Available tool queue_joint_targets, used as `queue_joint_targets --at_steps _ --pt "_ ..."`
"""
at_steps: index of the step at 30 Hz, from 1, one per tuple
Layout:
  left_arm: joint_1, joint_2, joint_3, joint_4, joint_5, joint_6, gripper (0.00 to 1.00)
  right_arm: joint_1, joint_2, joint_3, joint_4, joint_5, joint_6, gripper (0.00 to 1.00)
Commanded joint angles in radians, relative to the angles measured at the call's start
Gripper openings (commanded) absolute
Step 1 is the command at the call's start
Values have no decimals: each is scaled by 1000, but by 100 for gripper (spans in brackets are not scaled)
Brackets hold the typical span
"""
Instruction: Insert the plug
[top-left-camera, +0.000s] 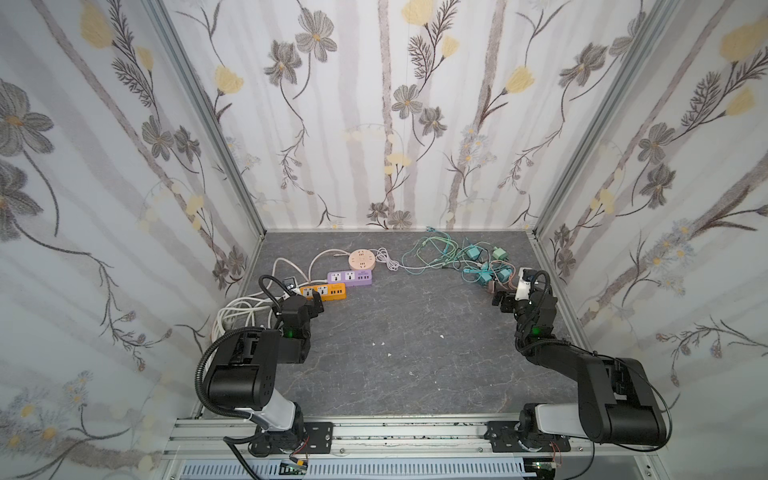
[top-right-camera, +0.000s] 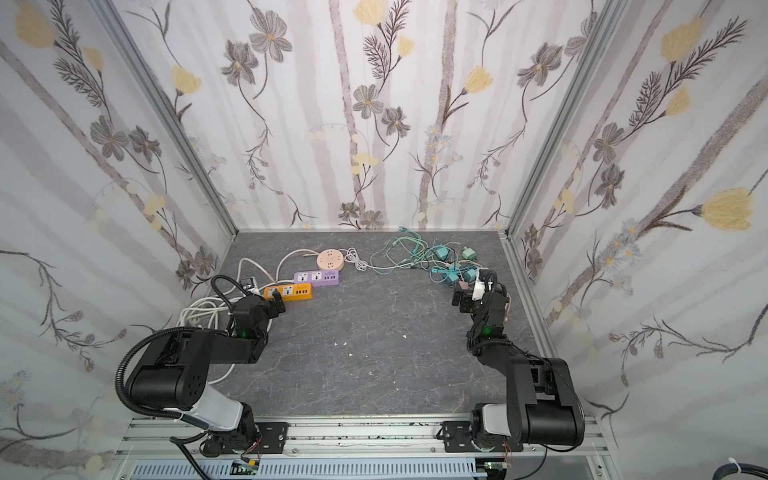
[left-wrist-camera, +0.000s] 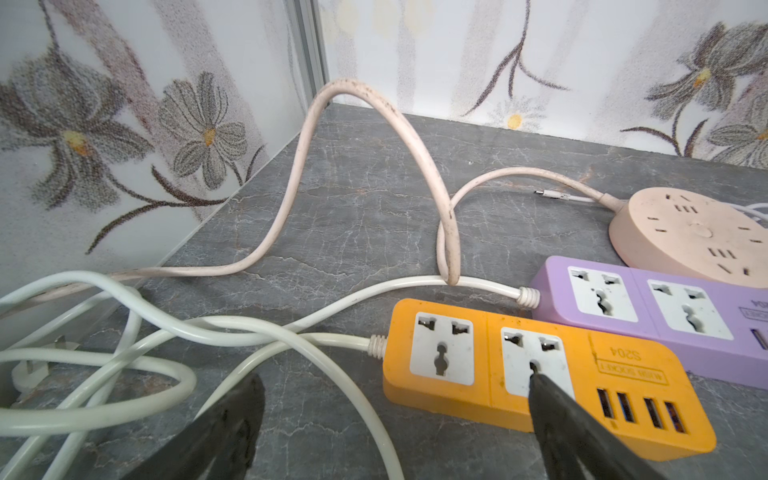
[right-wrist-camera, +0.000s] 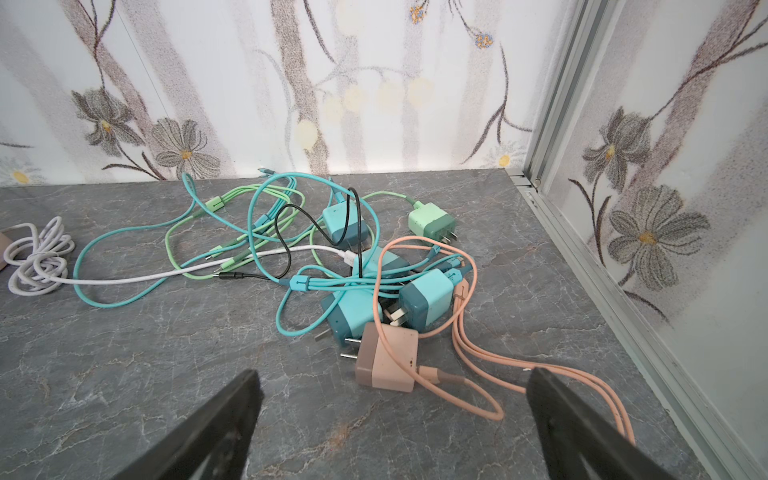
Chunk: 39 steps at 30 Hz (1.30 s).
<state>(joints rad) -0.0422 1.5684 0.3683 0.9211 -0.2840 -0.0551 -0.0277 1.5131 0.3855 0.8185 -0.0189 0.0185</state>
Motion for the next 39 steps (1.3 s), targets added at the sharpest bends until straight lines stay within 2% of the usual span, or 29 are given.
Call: queue_joint_targets --at_steps 1,21,26,28,32,35,39 --pt "1 -1 3 25 -4 -2 100 -1 5 2 37 8 3 99" --pt "-1 -3 -1 31 -6 1 100 0 3 1 38 5 3 100" --pt "-14 -45 40 -74 23 30 100 0 -76 8 -41 42 16 99" --pt "-36 -95 73 -169 -58 30 100 0 -161 34 -168 84 34 99" --pt "-63 -191 236 -551 -196 -55 100 -1 -301 162 -551 142 168 99" --pt "-76 -214 342 -728 -221 -175 100 -1 -326 216 -697 116 292 99" --pt "-91 -185 495 -959 -206 -351 100 -1 -313 266 -838 1 498 99"
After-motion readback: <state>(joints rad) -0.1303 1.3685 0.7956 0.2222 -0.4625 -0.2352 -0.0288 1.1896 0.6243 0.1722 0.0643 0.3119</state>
